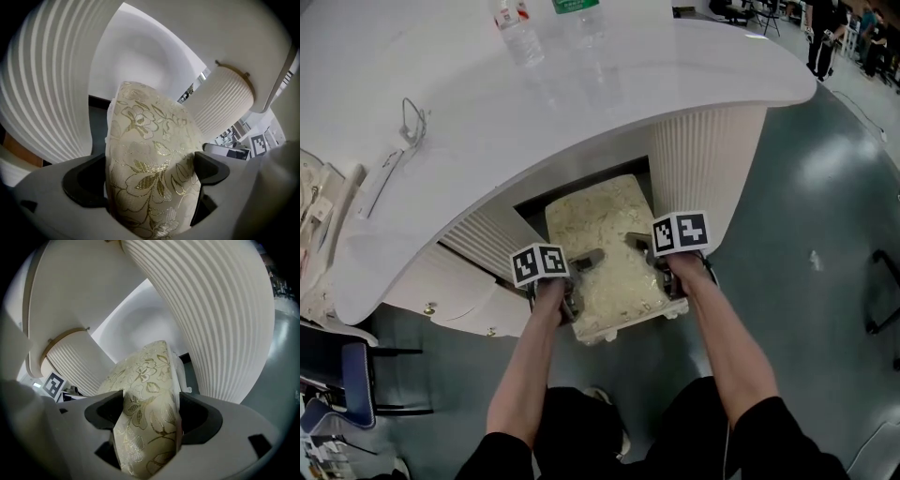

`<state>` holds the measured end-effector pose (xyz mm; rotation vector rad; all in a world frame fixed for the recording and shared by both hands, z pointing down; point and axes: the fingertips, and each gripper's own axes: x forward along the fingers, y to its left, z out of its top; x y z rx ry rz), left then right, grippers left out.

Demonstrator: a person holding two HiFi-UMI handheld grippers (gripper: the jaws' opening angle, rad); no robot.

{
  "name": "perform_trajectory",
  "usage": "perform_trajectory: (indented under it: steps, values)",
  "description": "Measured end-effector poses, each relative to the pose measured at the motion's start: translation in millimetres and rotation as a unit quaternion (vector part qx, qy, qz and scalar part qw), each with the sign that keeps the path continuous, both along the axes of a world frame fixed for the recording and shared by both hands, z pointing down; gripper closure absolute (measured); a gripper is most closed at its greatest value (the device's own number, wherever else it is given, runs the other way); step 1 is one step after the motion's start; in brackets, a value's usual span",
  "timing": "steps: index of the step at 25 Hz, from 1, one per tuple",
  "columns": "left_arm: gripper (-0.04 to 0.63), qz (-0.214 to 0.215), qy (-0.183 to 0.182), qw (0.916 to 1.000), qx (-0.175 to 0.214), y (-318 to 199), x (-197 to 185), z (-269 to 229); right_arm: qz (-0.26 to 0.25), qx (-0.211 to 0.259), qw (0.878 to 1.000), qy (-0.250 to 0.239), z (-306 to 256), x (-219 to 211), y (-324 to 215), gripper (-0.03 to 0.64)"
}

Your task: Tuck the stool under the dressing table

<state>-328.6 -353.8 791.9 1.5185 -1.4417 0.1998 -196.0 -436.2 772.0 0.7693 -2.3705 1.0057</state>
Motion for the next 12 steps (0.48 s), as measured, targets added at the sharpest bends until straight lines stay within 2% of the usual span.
perform_trajectory:
  steps: [12]
  values:
    - [0.029,-0.022,0.003,0.9997,0.012,-31,-27,-1,-0.011,0.004,1.000,0.000,-2,-29,-36,0.284]
